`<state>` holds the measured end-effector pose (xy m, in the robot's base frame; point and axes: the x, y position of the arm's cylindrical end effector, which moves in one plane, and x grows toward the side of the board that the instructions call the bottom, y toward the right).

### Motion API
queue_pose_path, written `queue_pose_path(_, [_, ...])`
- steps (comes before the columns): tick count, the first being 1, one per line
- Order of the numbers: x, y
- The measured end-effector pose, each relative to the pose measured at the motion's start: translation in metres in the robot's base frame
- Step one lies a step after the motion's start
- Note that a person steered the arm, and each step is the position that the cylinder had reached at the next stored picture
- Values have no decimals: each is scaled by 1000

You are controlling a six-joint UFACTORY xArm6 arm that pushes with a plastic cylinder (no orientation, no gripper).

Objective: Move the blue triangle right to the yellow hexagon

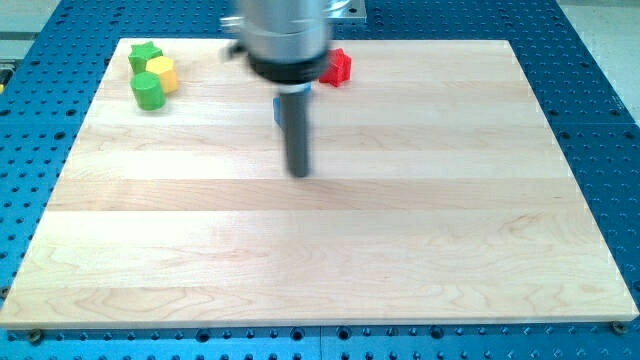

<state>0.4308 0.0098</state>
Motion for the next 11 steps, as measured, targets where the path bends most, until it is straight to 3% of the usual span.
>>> queue_pose_path(1, [-51,-11])
queue_pose_path(2, [-91,-75])
queue_pose_path(4, [-103,-145])
queue_pose_path(8, [-148,-154])
queue_pose_path(10, [-67,-145])
queue_pose_path(11, [-67,-145])
